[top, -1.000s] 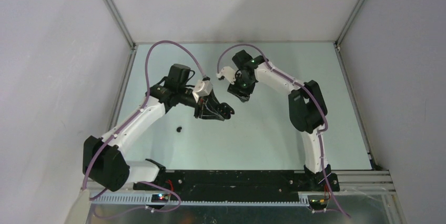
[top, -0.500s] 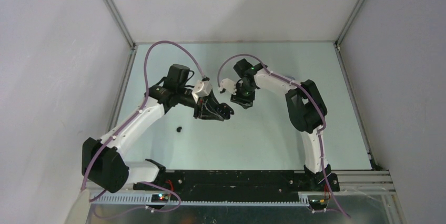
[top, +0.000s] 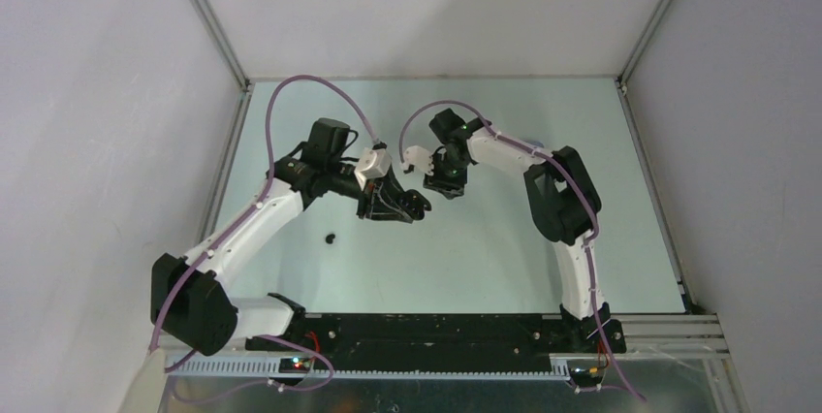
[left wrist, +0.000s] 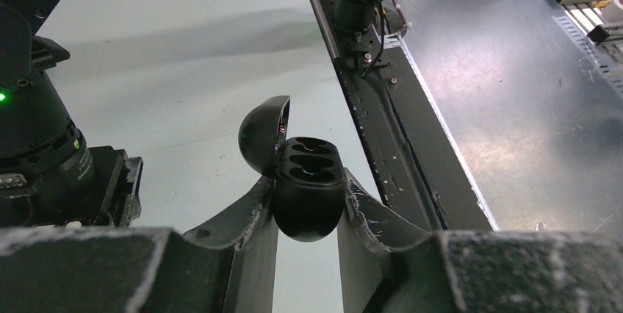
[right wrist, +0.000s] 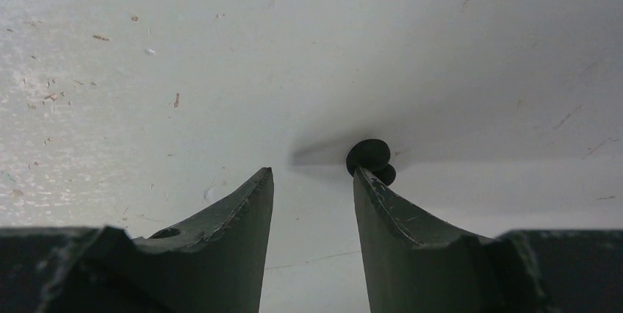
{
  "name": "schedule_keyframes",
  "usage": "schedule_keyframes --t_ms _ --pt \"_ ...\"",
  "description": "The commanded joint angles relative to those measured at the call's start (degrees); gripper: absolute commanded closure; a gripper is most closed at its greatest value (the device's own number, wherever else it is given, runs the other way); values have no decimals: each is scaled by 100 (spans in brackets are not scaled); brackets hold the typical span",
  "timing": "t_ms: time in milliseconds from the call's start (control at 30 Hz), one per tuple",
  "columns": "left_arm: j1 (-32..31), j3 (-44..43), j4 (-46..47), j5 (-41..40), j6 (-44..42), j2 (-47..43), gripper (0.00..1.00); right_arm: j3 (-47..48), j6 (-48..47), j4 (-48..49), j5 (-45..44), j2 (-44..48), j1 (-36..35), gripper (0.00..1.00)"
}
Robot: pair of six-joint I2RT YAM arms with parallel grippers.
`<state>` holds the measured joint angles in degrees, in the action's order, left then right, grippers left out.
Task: Insert the wireless bluetooth earbuds into the charging case
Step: Pick up the earbud from the center of the board.
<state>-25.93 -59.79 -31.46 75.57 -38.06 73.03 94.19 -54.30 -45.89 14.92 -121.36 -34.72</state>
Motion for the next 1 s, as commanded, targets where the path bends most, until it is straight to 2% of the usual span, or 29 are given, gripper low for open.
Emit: schedule_keyframes --t_ms 0,533,967 --pt "-35 -156 -30 66 -109 -148 100 140 -189 -153 97 -98 -9 51" --pt "-43 -172 -34 51 -93 -113 100 665 -221 -373 90 -571 265 55" --pt "-37 -182 -39 46 -83 -87 100 866 -258 -216 62 -578 351 58"
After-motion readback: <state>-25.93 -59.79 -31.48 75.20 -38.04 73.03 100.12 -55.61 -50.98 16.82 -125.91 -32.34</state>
